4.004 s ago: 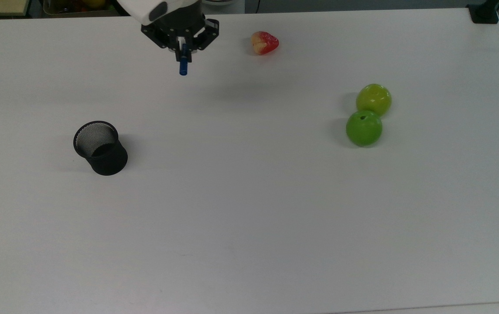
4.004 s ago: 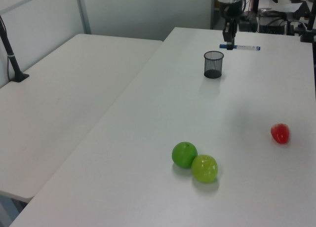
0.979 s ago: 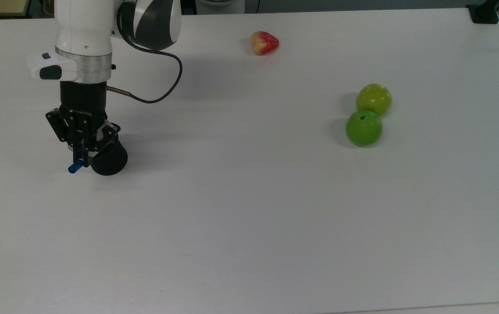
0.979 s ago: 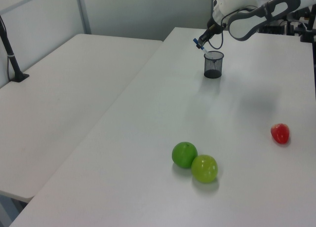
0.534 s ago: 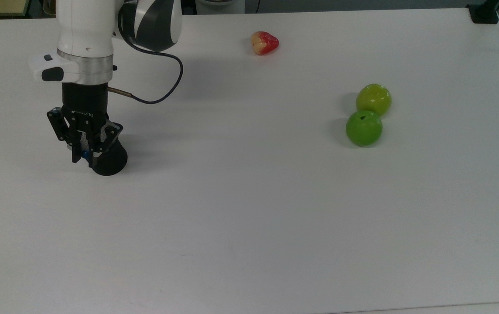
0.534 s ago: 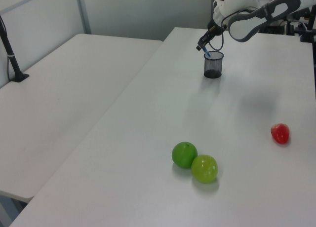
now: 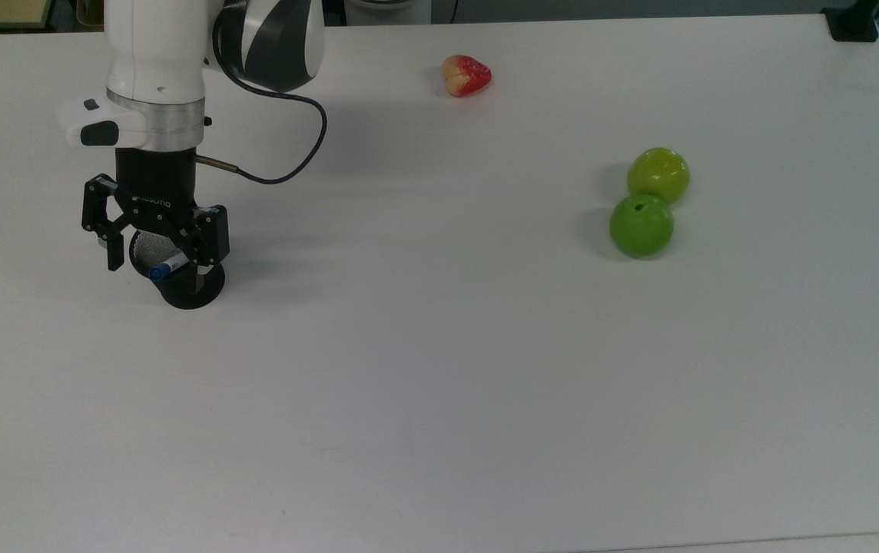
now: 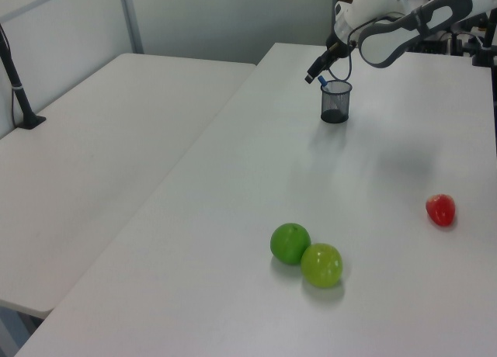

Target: Place marker

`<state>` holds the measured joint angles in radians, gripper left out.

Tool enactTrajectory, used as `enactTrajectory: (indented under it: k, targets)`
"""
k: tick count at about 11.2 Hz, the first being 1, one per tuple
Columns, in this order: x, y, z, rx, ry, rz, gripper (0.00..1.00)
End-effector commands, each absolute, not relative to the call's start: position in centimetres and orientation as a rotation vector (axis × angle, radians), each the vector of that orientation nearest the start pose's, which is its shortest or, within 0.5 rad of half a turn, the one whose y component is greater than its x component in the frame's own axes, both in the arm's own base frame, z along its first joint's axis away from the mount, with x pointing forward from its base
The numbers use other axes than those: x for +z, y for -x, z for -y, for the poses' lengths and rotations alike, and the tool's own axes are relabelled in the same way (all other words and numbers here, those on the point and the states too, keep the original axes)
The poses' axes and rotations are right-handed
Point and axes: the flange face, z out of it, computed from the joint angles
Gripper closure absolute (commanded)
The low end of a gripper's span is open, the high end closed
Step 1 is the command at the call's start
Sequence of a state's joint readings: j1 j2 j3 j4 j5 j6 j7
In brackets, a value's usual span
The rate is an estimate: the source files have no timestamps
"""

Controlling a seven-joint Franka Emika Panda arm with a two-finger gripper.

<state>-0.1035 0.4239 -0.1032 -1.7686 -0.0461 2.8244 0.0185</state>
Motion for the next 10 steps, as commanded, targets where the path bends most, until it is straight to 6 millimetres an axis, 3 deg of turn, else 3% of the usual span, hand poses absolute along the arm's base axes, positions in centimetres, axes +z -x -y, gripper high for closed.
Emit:
enactTrajectory:
  k: [1,3,6,10]
  targets:
    - [40.6,-68.1,12.8,-1.027,3.075,-0.274,0.00]
    - [43.3,-68.1,11.8,-0.951,3.088,-0.260,0.00]
    - [47.8,-67.6,7.8,-0.818,3.107,-0.185,0.00]
    - [53.0,-64.2,1.7,-0.575,3.148,-0.047,0.00]
